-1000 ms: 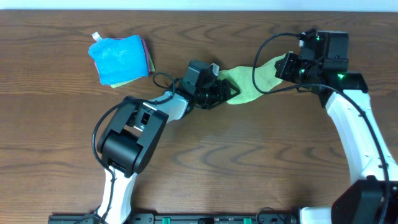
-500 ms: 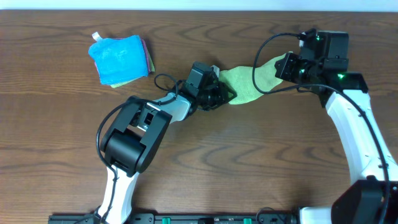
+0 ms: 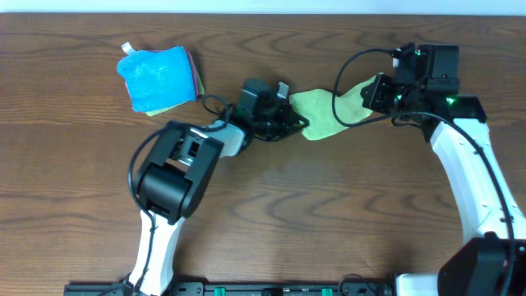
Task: Fold the cloth
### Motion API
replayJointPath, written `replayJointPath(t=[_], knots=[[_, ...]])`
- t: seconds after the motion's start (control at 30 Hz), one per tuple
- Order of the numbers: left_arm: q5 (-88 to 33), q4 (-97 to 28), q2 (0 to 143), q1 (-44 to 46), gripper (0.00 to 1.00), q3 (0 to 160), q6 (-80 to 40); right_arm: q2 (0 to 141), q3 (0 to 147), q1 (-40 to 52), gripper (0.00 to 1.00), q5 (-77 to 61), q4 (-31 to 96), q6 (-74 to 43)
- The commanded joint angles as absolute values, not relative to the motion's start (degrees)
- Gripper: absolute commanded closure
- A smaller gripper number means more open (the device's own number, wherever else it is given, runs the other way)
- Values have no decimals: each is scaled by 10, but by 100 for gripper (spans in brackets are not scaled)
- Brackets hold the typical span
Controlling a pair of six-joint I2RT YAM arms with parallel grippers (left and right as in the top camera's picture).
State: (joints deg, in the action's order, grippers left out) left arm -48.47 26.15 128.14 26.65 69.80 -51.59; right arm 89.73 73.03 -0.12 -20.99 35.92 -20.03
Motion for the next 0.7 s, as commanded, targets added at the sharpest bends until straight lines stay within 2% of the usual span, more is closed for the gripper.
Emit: replayJointPath(t=[0.0, 0.17, 0.33, 0.67], knots=[[-541, 264, 1240, 231, 94, 708, -535, 887, 740, 1, 99, -214, 362, -181], [-538, 264, 1177, 176, 94, 724, -562, 887, 740, 1, 99, -214, 314, -182], [-525, 264, 1172, 133, 94, 765, -597, 889, 740, 6, 99, -213, 243, -188], [-472, 225, 1178, 107, 94, 858, -572, 949, 741, 30, 99, -211, 113, -238]])
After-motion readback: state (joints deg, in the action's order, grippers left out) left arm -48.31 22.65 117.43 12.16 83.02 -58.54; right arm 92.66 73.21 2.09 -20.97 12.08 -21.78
